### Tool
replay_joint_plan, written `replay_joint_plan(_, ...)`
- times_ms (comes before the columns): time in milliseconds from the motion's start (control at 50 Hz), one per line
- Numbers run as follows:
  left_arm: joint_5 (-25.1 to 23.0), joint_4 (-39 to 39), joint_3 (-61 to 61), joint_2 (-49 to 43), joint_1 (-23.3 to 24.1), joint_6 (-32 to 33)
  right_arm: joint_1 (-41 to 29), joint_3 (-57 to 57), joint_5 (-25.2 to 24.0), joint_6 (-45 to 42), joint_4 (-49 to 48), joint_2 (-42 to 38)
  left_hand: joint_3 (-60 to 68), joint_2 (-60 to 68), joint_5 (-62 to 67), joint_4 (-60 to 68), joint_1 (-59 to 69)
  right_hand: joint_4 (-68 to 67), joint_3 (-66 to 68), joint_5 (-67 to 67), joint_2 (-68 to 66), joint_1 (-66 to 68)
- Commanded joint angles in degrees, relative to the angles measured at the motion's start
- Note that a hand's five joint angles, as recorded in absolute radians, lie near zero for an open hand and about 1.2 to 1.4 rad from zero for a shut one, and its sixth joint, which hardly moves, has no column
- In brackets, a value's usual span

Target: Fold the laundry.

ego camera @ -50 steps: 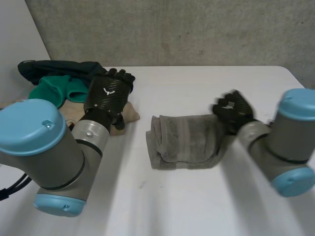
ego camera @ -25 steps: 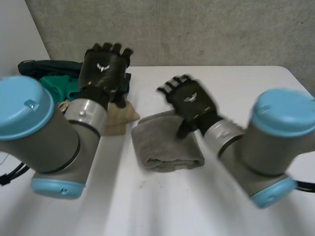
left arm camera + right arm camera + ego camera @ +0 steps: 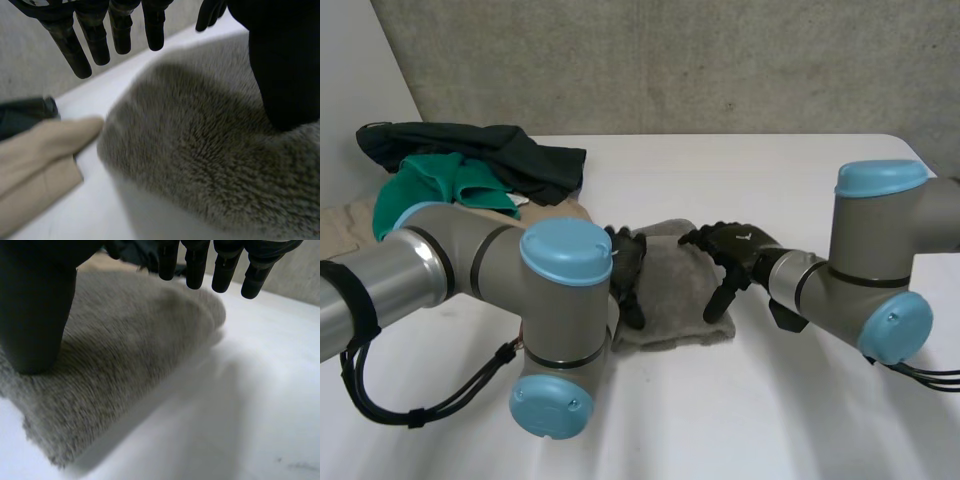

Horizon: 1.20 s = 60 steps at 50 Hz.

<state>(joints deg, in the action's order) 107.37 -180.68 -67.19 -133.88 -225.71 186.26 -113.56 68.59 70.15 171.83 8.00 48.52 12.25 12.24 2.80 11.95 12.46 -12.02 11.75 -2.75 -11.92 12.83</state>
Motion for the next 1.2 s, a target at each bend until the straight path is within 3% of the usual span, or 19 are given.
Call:
replay_joint_plan(20,-0.4,2.2,-2.2,-0.8,-1.2,0.6,-0.3,-0.7,3.7,-6.4,-0.1,-2.6,-0.2,-0.2,-0.7,0.1,-0.4,-8.6,8.9,-7.9,-8.7,7.8)
replay_joint_plan(160,-3.7,2.5,-2.2,2.4,-1.7,0.8,-0.3,1.8,7.5,-12.2,-1.0,3.1,-0.4,-0.3,-0.9,-0.1,-0.6,-11.7,12.0,-11.0,-11.8,10.9)
replay_joint_plan(320,-13.6,1.8,-2.1,13.5,-6.2,0.9,0.5,12.3,10.0,-6.4,-10.7,11.8,-0.4,-0.3,-0.9,-0.1,-0.6,-7.0,7.3,-6.3,-7.1,6.2)
replay_joint_plan(460,-28.8,2.3,-0.7,17.6,-10.3,1.0,1.3,19.6,9.0,2.0,-12.0,14.6,1.2,1.2,0.6,1.5,0.9,-2.3,2.5,-1.5,-2.4,1.5)
replay_joint_plan(500,-34.6,2.7,-0.1,18.2,-11.1,0.9,1.7,21.5,7.8,4.6,-12.5,14.6,1.2,1.2,0.6,1.5,0.9,-2.3,2.5,-1.5,-2.4,1.5)
replay_joint_plan(580,-41.1,3.6,-0.2,19.2,-11.5,0.8,1.4,22.9,4.4,7.5,-13.5,13.4,1.2,1.2,0.6,1.5,0.9,-2.3,2.5,-1.5,-2.4,1.5)
replay_joint_plan(840,-41.4,3.8,-1.3,19.9,-10.9,0.8,-1.0,18.0,2.4,11.8,-19.3,3.3,0.8,0.8,0.3,1.1,0.6,-5.3,5.6,-4.6,-5.4,4.5)
replay_joint_plan(900,-41.4,3.8,-1.5,19.8,-10.9,0.8,-1.9,15.7,2.9,11.4,-19.2,1.1,0.7,0.7,0.1,1.0,0.4,-27.2,27.5,-26.5,-27.3,26.4)
replay_joint_plan(940,-41.4,3.8,-1.9,19.9,-10.9,0.8,-1.8,14.9,2.9,11.4,-19.6,0.5,0.7,0.7,0.1,1.0,0.4,-67.7,68.0,-67.0,-67.8,66.9)
replay_joint_plan(1080,-41.5,3.5,-2.3,20.2,-11.0,0.8,-1.0,13.4,5.3,11.3,-22.5,2.2,0.5,0.5,-0.1,0.8,0.3,-68.0,68.2,-67.3,-68.1,67.2)
replay_joint_plan(1200,-41.5,3.5,-2.1,20.5,-10.8,0.8,9.7,7.4,8.2,11.2,-24.6,2.4,0.3,0.3,-0.2,0.6,0.1,-68.0,68.2,-67.3,-68.1,67.2)
